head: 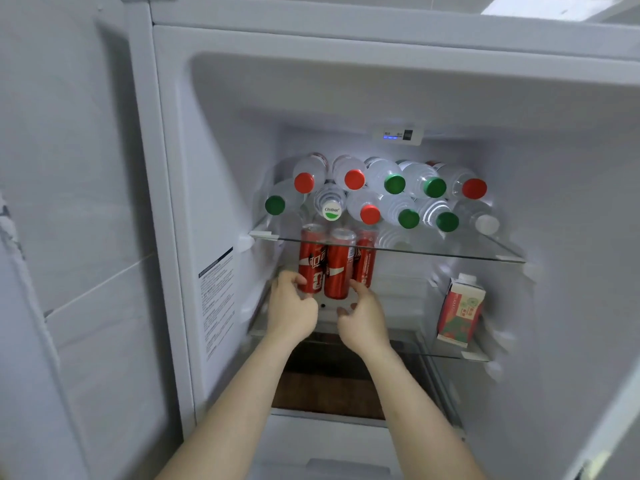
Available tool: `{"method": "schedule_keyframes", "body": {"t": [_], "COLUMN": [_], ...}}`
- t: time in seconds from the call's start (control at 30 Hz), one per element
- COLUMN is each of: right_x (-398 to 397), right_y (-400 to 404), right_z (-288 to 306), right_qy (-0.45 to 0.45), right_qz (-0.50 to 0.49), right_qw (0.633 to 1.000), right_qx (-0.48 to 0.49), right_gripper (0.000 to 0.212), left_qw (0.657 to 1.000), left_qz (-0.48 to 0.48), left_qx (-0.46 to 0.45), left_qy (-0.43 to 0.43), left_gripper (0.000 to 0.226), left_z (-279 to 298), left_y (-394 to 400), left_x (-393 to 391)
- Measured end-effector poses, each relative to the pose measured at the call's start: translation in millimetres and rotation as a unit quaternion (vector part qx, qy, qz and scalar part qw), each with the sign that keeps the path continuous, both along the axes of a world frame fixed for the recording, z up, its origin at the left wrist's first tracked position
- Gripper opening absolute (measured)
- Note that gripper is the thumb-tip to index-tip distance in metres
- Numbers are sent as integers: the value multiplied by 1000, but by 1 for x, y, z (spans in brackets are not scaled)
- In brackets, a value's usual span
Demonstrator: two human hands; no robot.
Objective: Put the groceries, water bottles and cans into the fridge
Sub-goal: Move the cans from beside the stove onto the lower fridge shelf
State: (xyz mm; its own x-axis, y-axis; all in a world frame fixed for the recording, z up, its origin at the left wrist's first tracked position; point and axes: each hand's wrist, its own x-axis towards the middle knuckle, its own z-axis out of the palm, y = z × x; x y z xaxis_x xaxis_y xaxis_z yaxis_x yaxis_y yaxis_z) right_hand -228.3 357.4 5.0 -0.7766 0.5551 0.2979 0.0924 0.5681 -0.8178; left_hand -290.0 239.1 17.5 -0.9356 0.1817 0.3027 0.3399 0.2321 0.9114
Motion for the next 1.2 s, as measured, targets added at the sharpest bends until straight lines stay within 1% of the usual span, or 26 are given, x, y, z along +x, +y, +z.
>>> {"method": "schedule_keyframes", "body": {"t": [0.07, 0.17, 0.23, 0.33, 0.4, 0.5, 0.53, 0.63, 0.67, 0.73, 0.8, 0.9, 0.97, 1.03, 1.13, 1.2], "right_x": [24, 61, 81, 101, 113, 138, 149, 181, 192, 212, 232, 267, 292, 318, 365, 402], "right_y": [-15, -42, -60, -83, -94, -112, -119, -142, -151, -170, -192, -229, -255, -283, -330, -361], "right_z": [-5, -14, -21, -29, -33, -40, -42, -47, -47, -47, -47, -47, -50, -54, -63, -67], "right_qy": [40, 128, 168, 191, 179, 120, 102, 43, 16, -34, -70, -117, -133, -140, -127, -128], "right_qz": [10, 4, 19, 61, 96, 180, 211, 298, 337, 430, 517, 618, 670, 708, 757, 789], "right_qw": [999, 988, 980, 972, 970, 965, 960, 942, 930, 895, 851, 778, 729, 688, 630, 584], "right_qx": [-22, -80, -107, -124, -130, -149, -153, -147, -142, -115, -64, 2, 41, 75, 119, 141], "right_gripper": [57, 48, 50, 51, 46, 44, 43, 39, 37, 35, 35, 35, 35, 36, 41, 43], "left_qw": [1000, 999, 999, 999, 996, 984, 981, 971, 965, 951, 933, 906, 885, 864, 817, 793], "left_qz": [-15, -26, -23, -3, 26, 75, 88, 135, 156, 201, 251, 314, 351, 388, 457, 493], "left_qx": [-12, -23, -24, -37, -87, -156, -168, -198, -210, -235, -255, -279, -294, -304, -316, -308], "left_qy": [7, 7, -8, -12, 22, 51, 50, 11, -4, -23, -36, -58, -80, -102, -155, -184], "left_gripper": [29, 30, 31, 32, 34, 37, 38, 41, 42, 44, 45, 43, 41, 42, 44, 45], "left_z": [-7, -20, -28, -36, -41, -47, -49, -58, -61, -66, -70, -80, -88, -98, -107, -112], "left_y": [-21, -56, -82, -120, -141, -171, -182, -217, -229, -253, -278, -313, -332, -347, -366, -376], "left_x": [25, 67, 96, 145, 181, 236, 255, 313, 334, 377, 420, 486, 529, 572, 644, 694]}}
